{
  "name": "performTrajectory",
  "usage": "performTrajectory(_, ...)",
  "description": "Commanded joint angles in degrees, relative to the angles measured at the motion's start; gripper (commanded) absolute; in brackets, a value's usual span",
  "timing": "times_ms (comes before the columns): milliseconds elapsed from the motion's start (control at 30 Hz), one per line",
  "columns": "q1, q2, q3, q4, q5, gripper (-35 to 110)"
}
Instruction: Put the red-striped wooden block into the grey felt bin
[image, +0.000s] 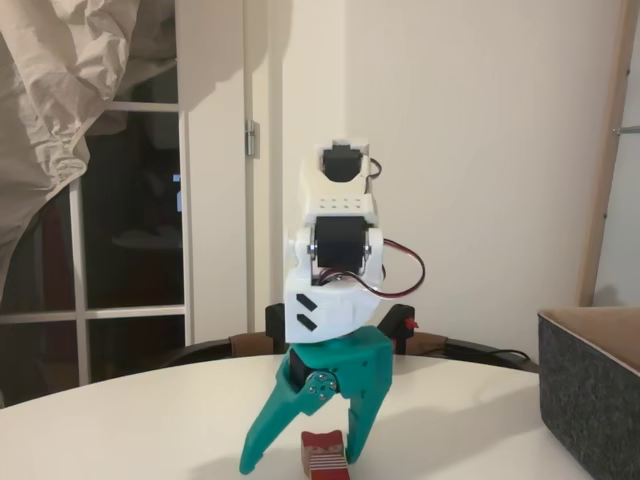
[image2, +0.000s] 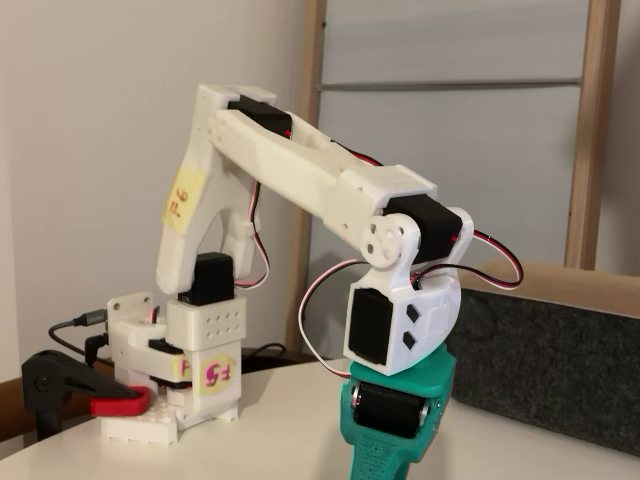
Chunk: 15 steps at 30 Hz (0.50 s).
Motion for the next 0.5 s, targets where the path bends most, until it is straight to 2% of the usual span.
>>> performTrajectory(0, 0.3, 0.1, -0.9, -0.2, 0.4, 40)
performTrajectory(467, -1.4, -3.4, -0.5, -0.4, -0.4, 36)
